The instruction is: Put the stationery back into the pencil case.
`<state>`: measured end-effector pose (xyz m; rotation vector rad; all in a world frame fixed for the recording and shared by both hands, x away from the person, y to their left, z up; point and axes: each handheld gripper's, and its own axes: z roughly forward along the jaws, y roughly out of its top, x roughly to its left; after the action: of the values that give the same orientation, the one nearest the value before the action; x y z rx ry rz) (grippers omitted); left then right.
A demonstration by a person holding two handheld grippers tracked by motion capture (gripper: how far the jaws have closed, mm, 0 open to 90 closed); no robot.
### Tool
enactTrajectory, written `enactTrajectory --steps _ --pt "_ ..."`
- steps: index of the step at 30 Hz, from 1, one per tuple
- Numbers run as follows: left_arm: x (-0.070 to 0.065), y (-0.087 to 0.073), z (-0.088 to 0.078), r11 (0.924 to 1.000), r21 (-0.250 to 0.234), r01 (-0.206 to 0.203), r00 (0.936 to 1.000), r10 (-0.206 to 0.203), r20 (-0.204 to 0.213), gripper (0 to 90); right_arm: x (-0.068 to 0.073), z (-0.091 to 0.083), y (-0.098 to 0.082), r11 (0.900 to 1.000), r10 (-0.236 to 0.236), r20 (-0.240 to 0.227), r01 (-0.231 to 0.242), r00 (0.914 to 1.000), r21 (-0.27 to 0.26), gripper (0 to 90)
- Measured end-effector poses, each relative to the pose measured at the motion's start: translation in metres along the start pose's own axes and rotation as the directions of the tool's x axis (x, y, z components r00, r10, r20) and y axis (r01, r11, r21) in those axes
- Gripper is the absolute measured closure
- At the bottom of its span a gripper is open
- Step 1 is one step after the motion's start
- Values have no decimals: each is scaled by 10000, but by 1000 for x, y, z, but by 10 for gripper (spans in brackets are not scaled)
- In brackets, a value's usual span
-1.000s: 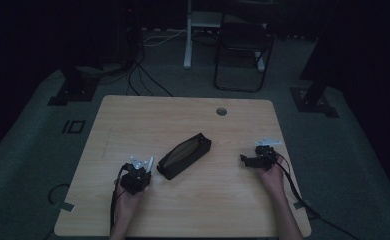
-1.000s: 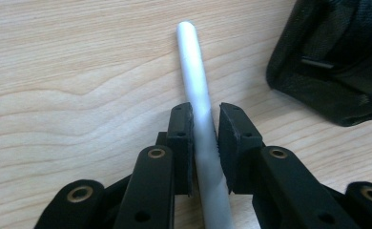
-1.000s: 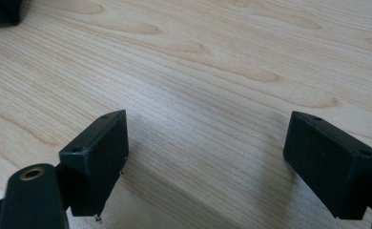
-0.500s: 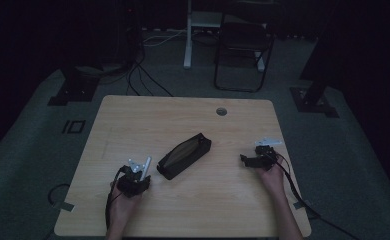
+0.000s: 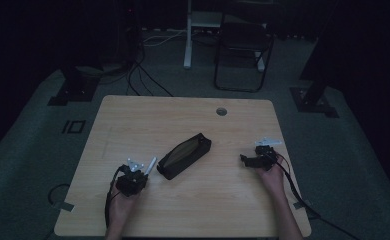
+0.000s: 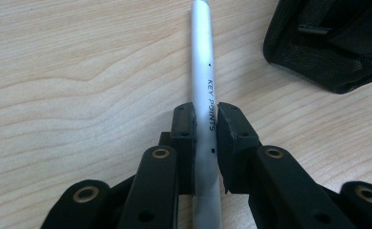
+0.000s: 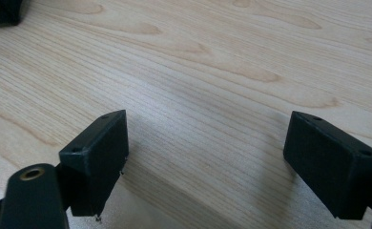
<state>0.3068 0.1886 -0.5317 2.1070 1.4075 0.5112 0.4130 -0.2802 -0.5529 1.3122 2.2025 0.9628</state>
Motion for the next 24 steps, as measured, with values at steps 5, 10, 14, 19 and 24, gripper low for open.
enactTrajectory --steps 5,10,14,19,24 --pt "1 1 2 9999 -58 -101 9999 101 34 784 0 0 0 10000 0 0 0 10000 -1 152" --pt "3 2 3 9998 -96 -184 9998 185 69 784 0 0 0 10000 -1 1 1 10000 -2 152" --pt "4 3 4 9998 -105 -166 9999 166 -1 787 0 0 0 10000 3 2 -3 10000 -2 152" --pt "3 5 -1 9990 -363 -245 9997 245 -3 787 0 0 0 10000 0 0 0 10000 0 152" --pt "1 8 -10 9954 -776 -566 9981 583 210 787 0 0 0 10000 1 0 -1 10000 -3 152"
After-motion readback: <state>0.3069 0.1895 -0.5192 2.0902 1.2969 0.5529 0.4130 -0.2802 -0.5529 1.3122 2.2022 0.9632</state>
